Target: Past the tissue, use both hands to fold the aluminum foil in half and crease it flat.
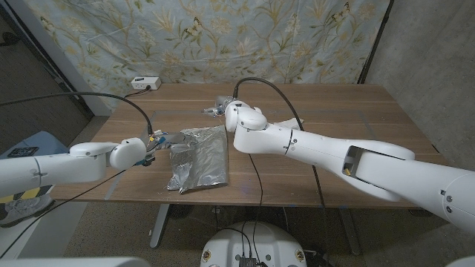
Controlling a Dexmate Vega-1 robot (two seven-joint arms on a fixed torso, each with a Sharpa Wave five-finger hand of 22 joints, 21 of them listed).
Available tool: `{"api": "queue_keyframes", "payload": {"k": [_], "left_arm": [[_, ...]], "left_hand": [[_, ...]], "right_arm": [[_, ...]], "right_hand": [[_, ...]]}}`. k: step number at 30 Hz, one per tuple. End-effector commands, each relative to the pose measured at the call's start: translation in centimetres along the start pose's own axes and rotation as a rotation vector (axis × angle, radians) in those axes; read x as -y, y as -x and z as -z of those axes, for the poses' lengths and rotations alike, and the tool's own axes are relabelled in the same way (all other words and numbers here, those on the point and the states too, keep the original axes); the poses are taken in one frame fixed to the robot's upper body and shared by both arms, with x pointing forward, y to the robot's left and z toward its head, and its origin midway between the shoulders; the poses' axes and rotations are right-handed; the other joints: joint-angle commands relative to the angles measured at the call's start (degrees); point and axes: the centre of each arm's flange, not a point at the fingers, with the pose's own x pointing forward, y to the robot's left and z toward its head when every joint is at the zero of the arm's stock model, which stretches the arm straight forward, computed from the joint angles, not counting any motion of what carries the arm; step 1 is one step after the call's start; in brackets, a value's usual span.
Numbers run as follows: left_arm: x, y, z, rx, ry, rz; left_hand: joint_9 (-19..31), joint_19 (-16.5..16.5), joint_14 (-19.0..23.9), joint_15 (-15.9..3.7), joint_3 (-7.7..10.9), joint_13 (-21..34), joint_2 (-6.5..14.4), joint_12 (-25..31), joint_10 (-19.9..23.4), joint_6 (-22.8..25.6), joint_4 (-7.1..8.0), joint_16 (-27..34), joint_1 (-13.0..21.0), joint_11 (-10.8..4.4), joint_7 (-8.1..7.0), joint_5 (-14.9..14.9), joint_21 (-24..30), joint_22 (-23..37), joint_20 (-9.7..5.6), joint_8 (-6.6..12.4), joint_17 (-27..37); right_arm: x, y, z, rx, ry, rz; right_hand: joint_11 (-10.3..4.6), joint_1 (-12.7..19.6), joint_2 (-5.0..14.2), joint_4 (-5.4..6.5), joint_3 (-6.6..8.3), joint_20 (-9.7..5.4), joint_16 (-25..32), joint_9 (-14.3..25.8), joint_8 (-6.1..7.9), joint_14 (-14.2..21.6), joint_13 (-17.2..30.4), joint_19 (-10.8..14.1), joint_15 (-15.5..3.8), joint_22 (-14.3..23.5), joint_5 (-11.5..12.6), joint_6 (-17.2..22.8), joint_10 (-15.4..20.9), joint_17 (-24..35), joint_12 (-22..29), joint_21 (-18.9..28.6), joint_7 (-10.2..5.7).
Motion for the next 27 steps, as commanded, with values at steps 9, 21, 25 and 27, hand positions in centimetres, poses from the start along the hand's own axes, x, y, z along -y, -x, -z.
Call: {"api": "queue_keyframes", "payload": {"k": [9,21,25,27], "left_arm": [[0.1,-0.7,-0.3,0.015,0.014,0.015],[-0.1,-0.8,-0.4,0.012,0.016,0.02],[-0.1,-0.8,-0.4,0.011,0.018,0.021],[-0.1,-0.9,-0.4,0.013,0.019,0.02]], "left_hand": [[0.3,0.4,0.5,-0.21,-0.22,0.2,0.0,0.3,0.4,0.4,0.04,0.0,0.4,0.04,-0.03,-0.3,0.4,0.1,0.02,0.22,0.0],[0.3,0.4,0.5,-0.2,-0.18,0.2,0.0,0.3,0.4,0.4,-0.01,0.0,0.5,0.12,-0.02,-0.3,0.4,0.1,-0.05,0.19,0.0],[0.3,0.4,0.5,-0.18,-0.19,0.2,0.0,0.2,0.4,0.4,-0.03,-0.1,0.5,0.08,-0.03,-0.3,0.4,0.1,-0.06,0.19,0.0],[0.3,0.4,0.5,-0.15,-0.22,0.2,0.0,0.2,0.4,0.4,0.0,-0.1,0.5,0.05,-0.02,-0.3,0.3,0.1,-0.05,0.2,0.0]], "right_arm": [[-2.8,0.6,0.0,0.092,0.175,0.067],[-4.2,0.1,2.1,0.139,0.225,0.126],[-4.5,-0.2,2.4,0.15,0.259,0.131],[-4.7,-0.4,2.5,0.161,0.266,0.129]], "right_hand": [[-0.95,-8.8,1.23,4.4,-1.73,-1.11,-0.6,-0.1,-0.24,-7.2,-1.0,-5.2,-0.13,0.2,1.6,-5.7,-6.4,0.2,-4.2,-0.2,-0.67],[-0.92,-17.3,2.41,6.75,-3.5,-2.48,-0.2,0.0,-0.48,-11.2,-1.1,-8.2,0.16,0.4,2.0,-10.5,-11.1,0.4,-4.6,0.1,-0.22],[-0.57,-20.5,2.6,6.82,-3.97,-2.79,-0.4,0.0,-0.53,-13.0,-1.1,-9.1,0.05,0.4,2.3,-12.3,-12.7,0.4,-4.6,0.1,0.13],[-0.48,-21.7,2.64,6.76,-4.07,-2.85,-0.4,-0.1,-0.56,-13.8,-1.2,-9.5,-0.02,0.4,2.5,-13.3,-13.8,0.3,-4.6,0.1,0.27]]}}
